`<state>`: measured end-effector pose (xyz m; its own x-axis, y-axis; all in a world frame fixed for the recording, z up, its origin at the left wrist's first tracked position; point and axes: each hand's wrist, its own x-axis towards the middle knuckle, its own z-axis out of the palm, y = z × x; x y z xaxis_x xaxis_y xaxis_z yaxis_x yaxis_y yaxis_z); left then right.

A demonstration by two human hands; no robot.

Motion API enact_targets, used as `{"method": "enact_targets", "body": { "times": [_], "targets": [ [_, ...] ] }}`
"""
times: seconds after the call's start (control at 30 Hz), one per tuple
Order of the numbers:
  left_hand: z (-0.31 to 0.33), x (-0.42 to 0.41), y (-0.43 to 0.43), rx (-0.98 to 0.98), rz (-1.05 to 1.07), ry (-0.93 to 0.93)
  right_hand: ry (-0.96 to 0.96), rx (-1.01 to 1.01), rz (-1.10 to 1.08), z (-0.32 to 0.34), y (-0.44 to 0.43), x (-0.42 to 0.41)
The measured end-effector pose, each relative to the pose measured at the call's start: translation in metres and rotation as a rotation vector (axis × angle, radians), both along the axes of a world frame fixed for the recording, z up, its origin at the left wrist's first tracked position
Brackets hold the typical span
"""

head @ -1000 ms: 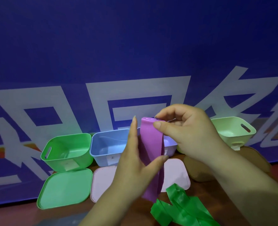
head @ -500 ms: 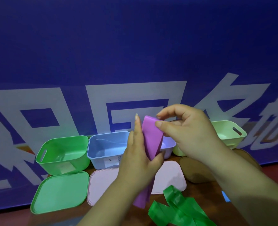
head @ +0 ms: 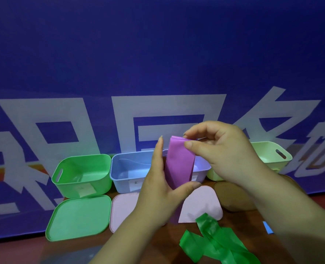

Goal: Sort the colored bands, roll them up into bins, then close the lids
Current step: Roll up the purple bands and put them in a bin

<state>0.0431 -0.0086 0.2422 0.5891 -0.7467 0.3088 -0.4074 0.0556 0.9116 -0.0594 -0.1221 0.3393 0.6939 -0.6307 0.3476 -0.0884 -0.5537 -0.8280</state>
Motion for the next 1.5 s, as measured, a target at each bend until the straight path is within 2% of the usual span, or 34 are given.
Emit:
{"method": "enact_targets", "body": {
  "times": [0.13, 0.4, 0.57, 0.7, 0.87, 1.13, 1.3, 1.5],
  "targets": [
    [0.0, 0.015, 0.015, -0.118, -0.038, 0.073, -0.007, 0.045, 0.079, 0.0, 0.008, 0.006],
    [0.032, 0.046, 0.049, -0.255, -0.096, 0.096, 0.021, 0.091, 0.153, -0.003, 0.035, 0.023],
    [0.037, 0.058, 0.068, -0.222, -0.086, -0.022, 0.015, 0.195, 0.138, -0.008, 0.049, 0.03],
    [0.039, 0.067, 0.082, -0.189, -0.085, -0.126, -0.01, 0.352, 0.124, -0.012, 0.061, 0.038],
    [0.04, 0.078, 0.097, -0.092, -0.086, -0.15, 0.033, 0.454, 0.135, -0.018, 0.068, 0.05],
    [0.046, 0.089, 0.103, -0.118, -0.106, 0.089, 0.033, 0.202, 0.123, -0.023, 0.073, 0.059],
    [0.053, 0.098, 0.104, -0.147, -0.161, 0.168, -0.066, 0.198, 0.206, -0.027, 0.074, 0.065],
    [0.054, 0.107, 0.105, -0.134, -0.148, 0.244, -0.01, 0.17, 0.271, -0.033, 0.076, 0.067]
  ]
}}
